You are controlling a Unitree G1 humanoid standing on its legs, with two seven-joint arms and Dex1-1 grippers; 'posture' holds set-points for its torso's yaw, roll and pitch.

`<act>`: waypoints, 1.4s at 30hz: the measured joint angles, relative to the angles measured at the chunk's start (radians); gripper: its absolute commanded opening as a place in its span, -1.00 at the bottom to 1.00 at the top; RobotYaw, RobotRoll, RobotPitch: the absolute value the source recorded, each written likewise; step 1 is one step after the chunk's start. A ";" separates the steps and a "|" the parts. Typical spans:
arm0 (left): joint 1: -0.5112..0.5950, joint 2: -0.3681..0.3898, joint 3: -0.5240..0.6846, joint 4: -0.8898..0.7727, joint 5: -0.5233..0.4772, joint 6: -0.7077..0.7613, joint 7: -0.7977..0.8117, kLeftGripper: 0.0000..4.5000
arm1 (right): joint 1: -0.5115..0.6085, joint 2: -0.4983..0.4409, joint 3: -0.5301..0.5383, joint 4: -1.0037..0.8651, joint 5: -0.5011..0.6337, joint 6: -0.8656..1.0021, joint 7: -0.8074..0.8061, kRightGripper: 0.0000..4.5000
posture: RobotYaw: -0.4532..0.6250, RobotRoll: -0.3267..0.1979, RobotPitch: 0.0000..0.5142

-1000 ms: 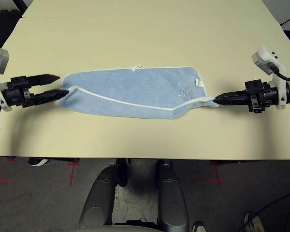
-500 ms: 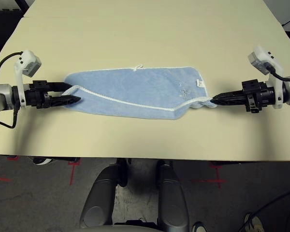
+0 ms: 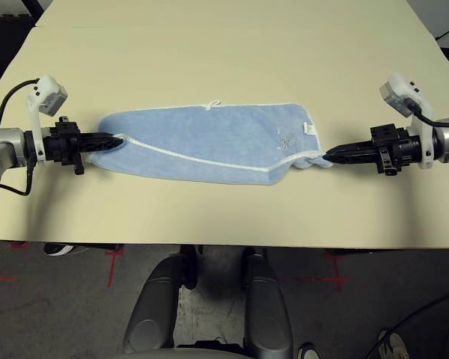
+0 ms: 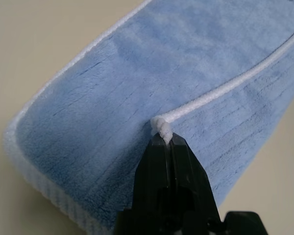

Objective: Fold the towel and set it aside.

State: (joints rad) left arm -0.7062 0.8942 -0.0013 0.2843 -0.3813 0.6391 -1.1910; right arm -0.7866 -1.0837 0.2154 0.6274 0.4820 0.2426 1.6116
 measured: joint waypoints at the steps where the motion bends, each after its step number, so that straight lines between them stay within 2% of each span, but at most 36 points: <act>1: 0.002 0.016 0.003 -0.002 -0.004 0.004 -0.010 -0.99 | -0.001 0.001 0.000 0.000 0.000 -0.001 0.000 -1.00 | -0.27 0.25 0.15; 4: 0.015 0.063 0.058 -0.016 -0.033 0.024 -0.032 -0.99 | -0.001 0.001 -0.009 0.006 -0.002 -0.003 0.000 -1.00 | -0.26 0.25 0.14; 9: 0.083 0.070 0.260 -0.054 -0.146 0.034 -0.030 -0.99 | 0.017 -0.023 -0.025 0.012 0.016 0.004 0.000 -1.00 | -0.23 0.25 0.14; 13: 0.213 0.096 0.303 -0.084 -0.164 0.008 -0.063 -0.99 | 0.040 -0.079 0.023 0.010 0.012 -0.054 0.001 -1.00 | -0.23 0.25 0.15; 18: 0.251 0.096 0.339 -0.093 -0.183 -0.052 -0.079 -0.99 | 0.022 -0.065 0.064 0.049 -0.028 -0.190 0.001 -1.00 | -0.22 0.25 0.14; 24: 0.308 0.095 0.351 -0.115 -0.196 -0.102 -0.077 -0.99 | 0.005 -0.049 0.075 0.086 -0.032 -0.238 0.001 -1.00 | -0.22 0.25 0.14; 31: 0.270 0.062 0.352 -0.078 -0.182 -0.176 -0.010 -0.99 | -0.065 0.003 -0.011 0.102 0.024 -0.029 0.000 -1.00 | -0.24 0.25 0.13; 37: 0.246 0.051 0.321 -0.071 -0.162 -0.179 0.022 -0.99 | 0.021 -0.099 0.040 -0.075 0.107 0.099 -0.001 -1.00 | -0.26 0.25 0.13; 42: 0.242 0.076 0.262 -0.069 -0.120 -0.147 0.025 -0.99 | 0.049 -0.173 0.111 -0.192 0.142 0.117 0.000 -1.00 | -0.25 0.25 0.13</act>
State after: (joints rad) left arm -0.4647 0.9704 0.2603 0.2156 -0.5015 0.4922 -1.1657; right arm -0.7373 -1.2563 0.3267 0.4356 0.6239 0.3596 1.6117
